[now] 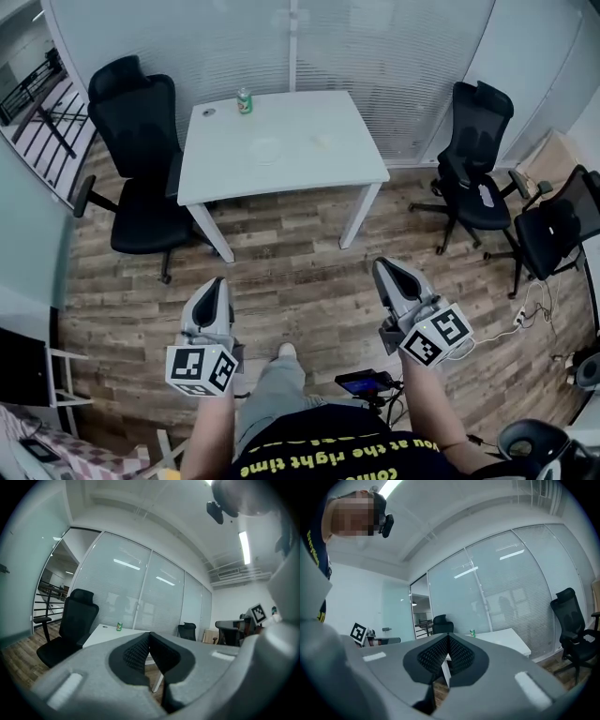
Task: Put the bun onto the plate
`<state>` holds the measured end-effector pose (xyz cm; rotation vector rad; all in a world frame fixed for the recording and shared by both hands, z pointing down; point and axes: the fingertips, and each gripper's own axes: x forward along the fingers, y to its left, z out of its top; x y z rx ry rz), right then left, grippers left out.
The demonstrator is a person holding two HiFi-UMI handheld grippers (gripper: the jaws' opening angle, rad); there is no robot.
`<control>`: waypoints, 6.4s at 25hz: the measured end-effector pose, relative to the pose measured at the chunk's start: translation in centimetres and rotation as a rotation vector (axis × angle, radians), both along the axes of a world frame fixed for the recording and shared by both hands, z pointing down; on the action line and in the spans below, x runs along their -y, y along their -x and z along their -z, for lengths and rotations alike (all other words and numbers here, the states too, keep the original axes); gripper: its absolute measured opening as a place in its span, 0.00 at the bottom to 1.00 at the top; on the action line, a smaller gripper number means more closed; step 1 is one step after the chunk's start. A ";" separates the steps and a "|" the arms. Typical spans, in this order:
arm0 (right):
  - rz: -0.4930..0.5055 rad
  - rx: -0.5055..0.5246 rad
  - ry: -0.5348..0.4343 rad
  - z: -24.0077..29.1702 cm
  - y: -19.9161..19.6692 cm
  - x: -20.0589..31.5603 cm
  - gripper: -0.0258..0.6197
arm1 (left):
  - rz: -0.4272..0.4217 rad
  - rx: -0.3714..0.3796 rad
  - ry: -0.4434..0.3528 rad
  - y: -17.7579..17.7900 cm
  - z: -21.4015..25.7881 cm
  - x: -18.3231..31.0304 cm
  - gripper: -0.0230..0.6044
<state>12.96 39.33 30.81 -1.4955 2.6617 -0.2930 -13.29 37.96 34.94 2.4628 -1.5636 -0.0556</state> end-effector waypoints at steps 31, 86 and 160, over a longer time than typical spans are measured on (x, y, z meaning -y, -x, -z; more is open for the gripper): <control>-0.072 -0.063 0.011 -0.7 2.6 14.8 0.05 | -0.069 -0.001 0.041 2.7 -1.8 15.7 0.04; 0.091 -0.058 -0.001 -1.6 6.0 26.9 0.05 | 0.105 -0.018 0.014 6.5 -1.9 22.9 0.04; 0.212 -0.041 0.015 -1.9 -1.6 57.5 0.05 | 0.259 -0.014 0.002 -0.6 -0.8 52.1 0.04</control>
